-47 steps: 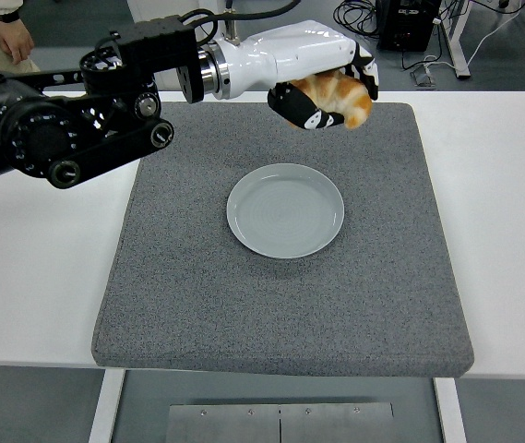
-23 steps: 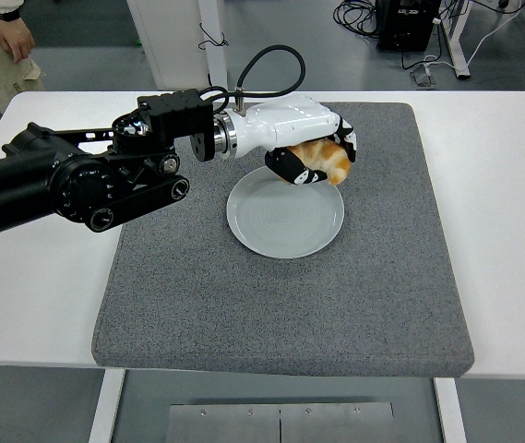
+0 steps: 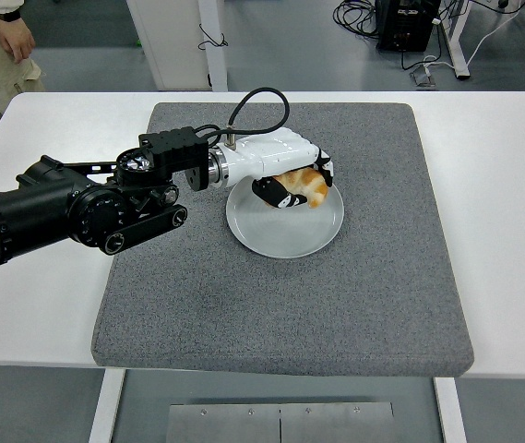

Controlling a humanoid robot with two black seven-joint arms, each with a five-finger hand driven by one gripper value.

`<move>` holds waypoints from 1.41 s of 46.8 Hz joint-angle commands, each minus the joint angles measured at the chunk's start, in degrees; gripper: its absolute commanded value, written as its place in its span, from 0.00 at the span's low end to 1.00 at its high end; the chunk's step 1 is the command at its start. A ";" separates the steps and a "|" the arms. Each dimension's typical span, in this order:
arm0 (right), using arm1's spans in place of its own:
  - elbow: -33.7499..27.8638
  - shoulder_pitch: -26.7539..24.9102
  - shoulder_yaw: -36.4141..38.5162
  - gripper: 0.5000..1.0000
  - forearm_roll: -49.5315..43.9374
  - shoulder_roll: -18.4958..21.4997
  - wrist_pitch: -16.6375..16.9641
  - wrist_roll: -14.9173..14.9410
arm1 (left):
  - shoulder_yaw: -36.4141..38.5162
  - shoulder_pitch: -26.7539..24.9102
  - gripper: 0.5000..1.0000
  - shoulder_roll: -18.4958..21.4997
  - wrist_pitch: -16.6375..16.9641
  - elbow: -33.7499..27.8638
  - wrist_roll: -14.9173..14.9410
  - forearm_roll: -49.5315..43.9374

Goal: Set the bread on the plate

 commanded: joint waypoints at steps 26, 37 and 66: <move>0.00 -0.01 0.00 1.00 0.00 0.00 -0.01 0.00 | 1.62 4.73 0.00 -1.99 1.69 3.59 -0.61 -0.10; 0.00 -0.01 0.00 1.00 0.00 0.00 -0.01 0.00 | 1.53 4.46 0.00 -1.90 1.51 3.60 -0.78 -0.72; 0.00 -0.01 0.00 1.00 0.00 0.00 -0.01 0.00 | 1.18 0.34 0.94 3.46 0.63 1.05 -7.11 -11.08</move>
